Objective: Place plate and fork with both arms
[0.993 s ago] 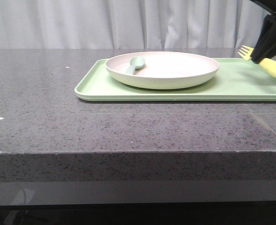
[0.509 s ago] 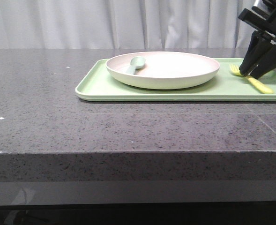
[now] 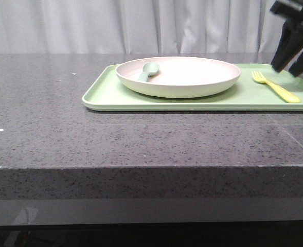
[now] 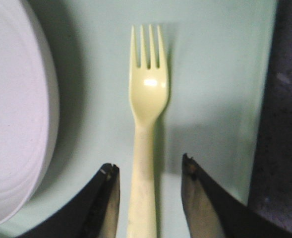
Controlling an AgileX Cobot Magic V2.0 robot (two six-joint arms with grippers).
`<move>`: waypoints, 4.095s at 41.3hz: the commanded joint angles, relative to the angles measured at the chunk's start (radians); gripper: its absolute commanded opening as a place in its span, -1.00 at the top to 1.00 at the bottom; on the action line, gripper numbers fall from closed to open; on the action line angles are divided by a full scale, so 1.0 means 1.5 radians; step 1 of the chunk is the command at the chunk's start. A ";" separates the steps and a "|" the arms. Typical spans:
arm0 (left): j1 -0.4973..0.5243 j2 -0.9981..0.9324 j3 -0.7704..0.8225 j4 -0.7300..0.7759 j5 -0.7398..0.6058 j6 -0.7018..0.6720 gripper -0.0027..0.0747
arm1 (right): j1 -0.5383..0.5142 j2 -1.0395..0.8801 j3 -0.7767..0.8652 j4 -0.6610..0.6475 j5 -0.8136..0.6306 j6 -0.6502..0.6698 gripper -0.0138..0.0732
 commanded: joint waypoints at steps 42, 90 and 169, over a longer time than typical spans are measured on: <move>-0.006 -0.001 -0.015 -0.002 -0.043 -0.006 0.15 | 0.172 -0.829 0.505 -0.231 -0.082 0.087 -0.07; -0.006 -0.001 -0.015 -0.002 -0.043 -0.006 0.98 | 0.171 -0.923 0.537 -0.192 -0.104 0.087 0.84; 0.241 -0.486 0.576 -0.014 -0.590 -0.003 0.98 | 0.171 -0.922 0.537 -0.192 -0.097 0.087 0.84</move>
